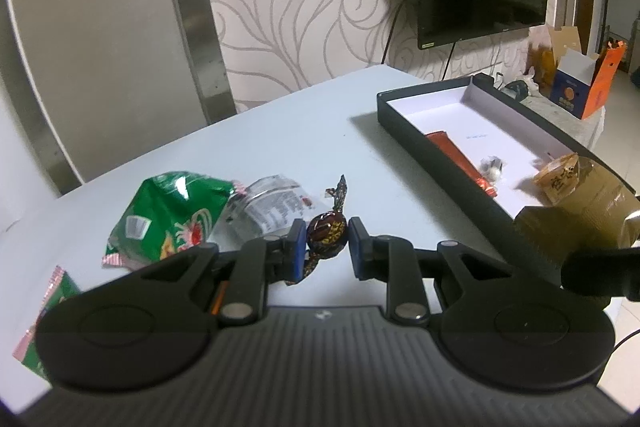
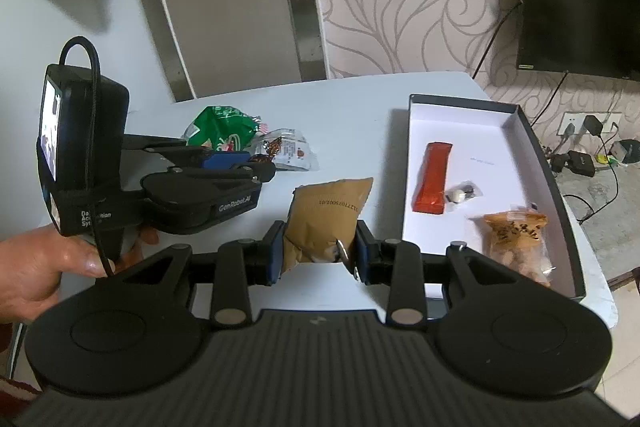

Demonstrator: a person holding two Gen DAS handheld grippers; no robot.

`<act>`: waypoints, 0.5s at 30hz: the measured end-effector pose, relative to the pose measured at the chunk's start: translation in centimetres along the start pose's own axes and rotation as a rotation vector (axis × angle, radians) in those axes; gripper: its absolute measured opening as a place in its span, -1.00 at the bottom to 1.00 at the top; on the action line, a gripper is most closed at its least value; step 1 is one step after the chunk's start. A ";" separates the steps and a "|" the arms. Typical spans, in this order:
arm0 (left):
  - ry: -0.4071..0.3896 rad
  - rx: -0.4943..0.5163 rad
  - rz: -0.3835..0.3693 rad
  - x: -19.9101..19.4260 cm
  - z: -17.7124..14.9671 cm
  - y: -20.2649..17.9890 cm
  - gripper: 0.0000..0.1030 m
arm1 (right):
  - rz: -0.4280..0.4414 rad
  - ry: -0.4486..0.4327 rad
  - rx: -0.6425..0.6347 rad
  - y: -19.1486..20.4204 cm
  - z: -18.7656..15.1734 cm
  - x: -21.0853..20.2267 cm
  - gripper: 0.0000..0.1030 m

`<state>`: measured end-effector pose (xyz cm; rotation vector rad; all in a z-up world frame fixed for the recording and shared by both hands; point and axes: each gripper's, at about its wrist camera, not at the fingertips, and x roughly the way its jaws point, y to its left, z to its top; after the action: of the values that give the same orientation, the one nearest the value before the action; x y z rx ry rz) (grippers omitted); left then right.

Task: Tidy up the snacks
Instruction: 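Carry the brown candy and tan bag toward the black box with both tools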

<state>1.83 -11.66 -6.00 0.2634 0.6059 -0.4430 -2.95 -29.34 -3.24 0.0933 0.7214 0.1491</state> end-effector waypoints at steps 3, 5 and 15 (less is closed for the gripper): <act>-0.005 0.006 -0.008 0.2 0.5 -0.6 -0.51 | -0.010 -0.006 0.010 -0.6 0.1 -0.3 -0.22; -0.010 0.012 -0.013 0.3 0.8 -1.0 -0.50 | -0.019 -0.010 0.017 -1.1 0.2 -0.4 -0.22; -0.031 0.036 -0.044 1.4 2.5 -3.5 -0.50 | -0.070 -0.028 0.056 -4.1 0.3 -1.1 -0.22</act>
<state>2.43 -16.14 -5.22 0.2780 0.5748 -0.4998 -3.13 -33.57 -2.84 0.1230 0.7002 0.0611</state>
